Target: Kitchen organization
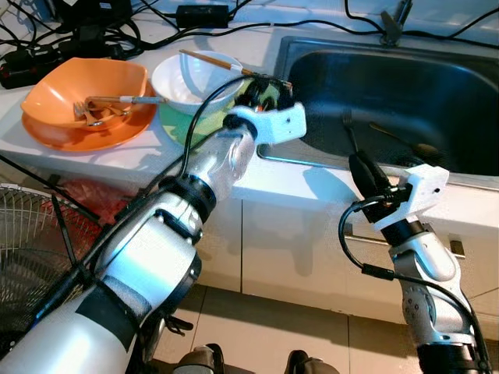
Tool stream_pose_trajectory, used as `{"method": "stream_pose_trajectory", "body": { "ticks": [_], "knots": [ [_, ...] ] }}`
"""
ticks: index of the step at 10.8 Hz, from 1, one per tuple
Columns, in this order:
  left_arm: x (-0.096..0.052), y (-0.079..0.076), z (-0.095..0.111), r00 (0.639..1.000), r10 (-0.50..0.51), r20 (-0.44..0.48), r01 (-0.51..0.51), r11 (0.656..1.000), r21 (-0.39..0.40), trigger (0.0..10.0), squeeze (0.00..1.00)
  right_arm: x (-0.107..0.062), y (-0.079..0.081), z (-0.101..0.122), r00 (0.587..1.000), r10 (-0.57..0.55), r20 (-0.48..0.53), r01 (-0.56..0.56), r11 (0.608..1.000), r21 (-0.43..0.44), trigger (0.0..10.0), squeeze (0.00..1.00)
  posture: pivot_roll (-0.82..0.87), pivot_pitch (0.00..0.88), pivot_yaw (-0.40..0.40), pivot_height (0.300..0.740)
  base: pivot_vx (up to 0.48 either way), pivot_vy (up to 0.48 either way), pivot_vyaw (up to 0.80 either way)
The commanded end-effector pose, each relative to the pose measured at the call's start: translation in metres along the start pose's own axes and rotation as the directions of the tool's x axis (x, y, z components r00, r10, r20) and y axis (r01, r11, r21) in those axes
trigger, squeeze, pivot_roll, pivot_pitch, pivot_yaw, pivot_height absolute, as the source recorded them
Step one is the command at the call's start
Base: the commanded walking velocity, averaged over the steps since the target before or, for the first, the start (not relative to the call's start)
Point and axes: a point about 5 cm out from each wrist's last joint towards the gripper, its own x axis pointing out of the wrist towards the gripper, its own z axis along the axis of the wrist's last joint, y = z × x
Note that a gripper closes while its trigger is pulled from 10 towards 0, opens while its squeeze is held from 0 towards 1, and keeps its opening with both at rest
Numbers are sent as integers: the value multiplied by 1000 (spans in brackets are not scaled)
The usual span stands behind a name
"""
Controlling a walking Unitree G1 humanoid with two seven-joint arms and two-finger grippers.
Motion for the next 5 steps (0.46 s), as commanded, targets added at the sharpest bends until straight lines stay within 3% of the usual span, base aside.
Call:
{"method": "stream_pose_trajectory", "body": {
  "ticks": [1,3,5],
  "knots": [
    [3,11,4,999,34,18,-35,999,28,10000,0,-5,2,-5,999,-6,-31,6,1000,17,10000,0,-13,205,39,740,0,0,0],
    [7,26,6,995,91,30,-92,995,30,10000,0,-7,3,-4,999,-12,-34,12,1000,22,10000,0,-15,202,40,740,0,0,0],
    [8,28,6,996,84,26,-85,995,47,10000,0,-9,5,-4,999,-13,-35,13,1000,24,10000,0,-22,205,45,740,0,0,0]
  ]
}}
